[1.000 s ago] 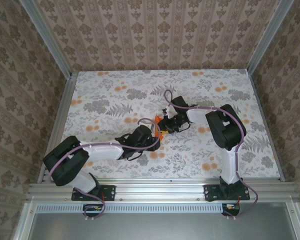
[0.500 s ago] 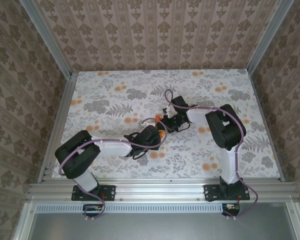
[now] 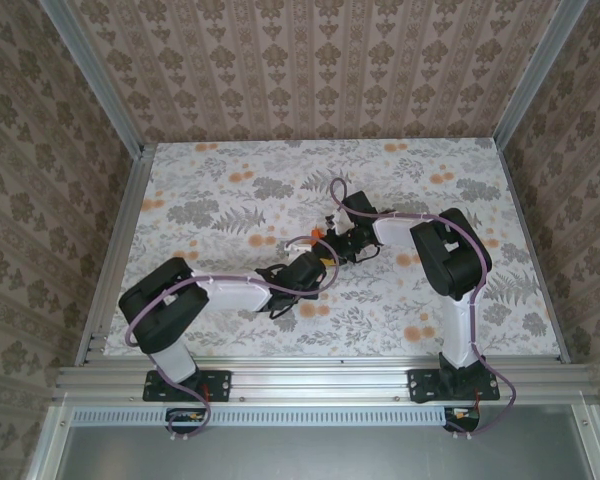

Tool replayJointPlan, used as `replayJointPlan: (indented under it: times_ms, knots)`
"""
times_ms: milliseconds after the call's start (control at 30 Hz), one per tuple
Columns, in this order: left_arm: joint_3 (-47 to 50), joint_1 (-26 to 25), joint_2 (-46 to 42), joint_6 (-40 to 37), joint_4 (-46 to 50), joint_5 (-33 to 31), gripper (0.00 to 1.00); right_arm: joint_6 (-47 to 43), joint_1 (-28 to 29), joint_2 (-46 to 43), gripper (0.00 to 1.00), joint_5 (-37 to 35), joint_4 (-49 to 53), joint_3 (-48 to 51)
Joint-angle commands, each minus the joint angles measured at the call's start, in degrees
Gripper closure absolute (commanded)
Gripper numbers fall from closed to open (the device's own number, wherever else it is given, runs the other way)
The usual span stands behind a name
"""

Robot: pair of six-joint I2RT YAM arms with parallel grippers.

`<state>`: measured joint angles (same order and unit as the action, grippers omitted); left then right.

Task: Fold a paper plane with a square sheet of paper (pick it up from the middle)
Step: Fold the wing for the fifth time at the center of the table.

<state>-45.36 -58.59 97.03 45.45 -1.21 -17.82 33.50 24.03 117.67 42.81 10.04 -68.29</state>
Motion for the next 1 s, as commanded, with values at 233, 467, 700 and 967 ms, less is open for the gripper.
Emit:
replayJointPlan:
  times_ms: [233, 467, 700, 967]
  knots:
    - [-4.84, -2.42, 3.47, 4.38, 6.30, -10.27, 0.92, 1.33, -0.72, 3.77, 0.71, -4.53, 1.91, 1.76]
    - [-6.95, -3.71, 5.38, 3.88, 8.01, -12.07, 0.94, 2.00, -0.74, 2.79, 0.70, -3.12, 2.37, 1.68]
    - [-10.84, -5.92, 7.60, 2.28, 12.94, -15.92, 0.95, 2.36, -0.69, 3.51, 0.81, -4.61, 3.53, 1.58]
    - [-14.43, -7.17, 9.82, 1.93, 17.25, -18.26, 0.96, 1.59, -0.96, 4.27, 0.84, -6.51, 4.69, 1.66]
